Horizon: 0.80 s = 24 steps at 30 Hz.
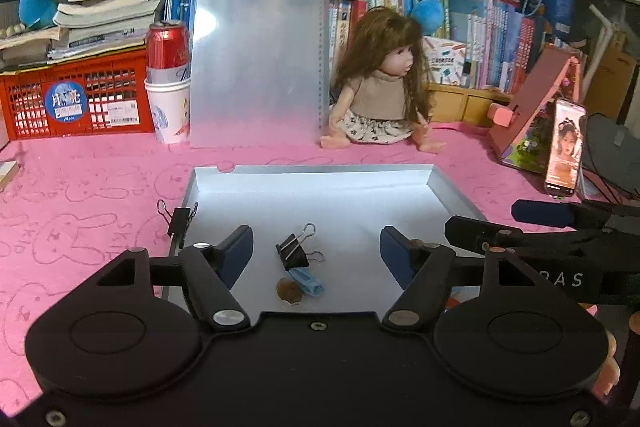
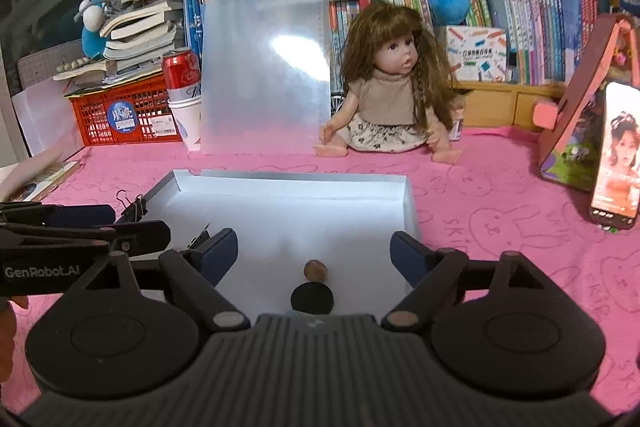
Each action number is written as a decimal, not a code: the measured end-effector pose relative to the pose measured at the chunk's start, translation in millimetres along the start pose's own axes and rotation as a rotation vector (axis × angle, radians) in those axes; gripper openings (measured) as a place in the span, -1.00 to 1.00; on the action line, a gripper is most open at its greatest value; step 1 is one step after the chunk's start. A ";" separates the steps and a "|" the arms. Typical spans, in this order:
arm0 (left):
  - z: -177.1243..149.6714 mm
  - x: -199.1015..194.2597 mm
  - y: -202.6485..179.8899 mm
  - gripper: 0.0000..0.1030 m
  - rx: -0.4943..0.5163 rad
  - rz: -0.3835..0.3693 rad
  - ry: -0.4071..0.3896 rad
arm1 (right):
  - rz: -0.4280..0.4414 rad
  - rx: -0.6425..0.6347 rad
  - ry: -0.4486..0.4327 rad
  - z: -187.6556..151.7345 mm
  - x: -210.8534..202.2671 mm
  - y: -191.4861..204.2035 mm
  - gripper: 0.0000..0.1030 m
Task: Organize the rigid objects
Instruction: 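Lift both tools out of the box back toward the remaining items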
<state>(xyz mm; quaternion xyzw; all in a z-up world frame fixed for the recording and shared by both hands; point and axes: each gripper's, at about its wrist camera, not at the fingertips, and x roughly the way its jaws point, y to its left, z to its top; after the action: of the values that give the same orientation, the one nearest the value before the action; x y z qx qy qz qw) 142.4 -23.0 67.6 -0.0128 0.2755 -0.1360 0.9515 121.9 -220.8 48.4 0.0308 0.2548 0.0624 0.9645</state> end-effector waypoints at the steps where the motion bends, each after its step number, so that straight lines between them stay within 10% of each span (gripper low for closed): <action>1: -1.5 -3.7 -0.9 0.38 0.001 -0.002 -0.003 | -0.002 -0.003 -0.006 -1.1 -3.9 -0.5 0.80; 24: -64.4 -70.2 -15.2 0.49 0.057 -0.004 -0.048 | -0.094 -0.049 -0.095 -53.7 -62.5 2.7 0.99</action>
<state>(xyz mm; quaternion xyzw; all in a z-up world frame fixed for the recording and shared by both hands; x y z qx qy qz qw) 47.6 -15.7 51.0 0.0106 0.2486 -0.1453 0.9576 41.1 -225.1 32.5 -0.0019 0.2081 0.0217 0.9779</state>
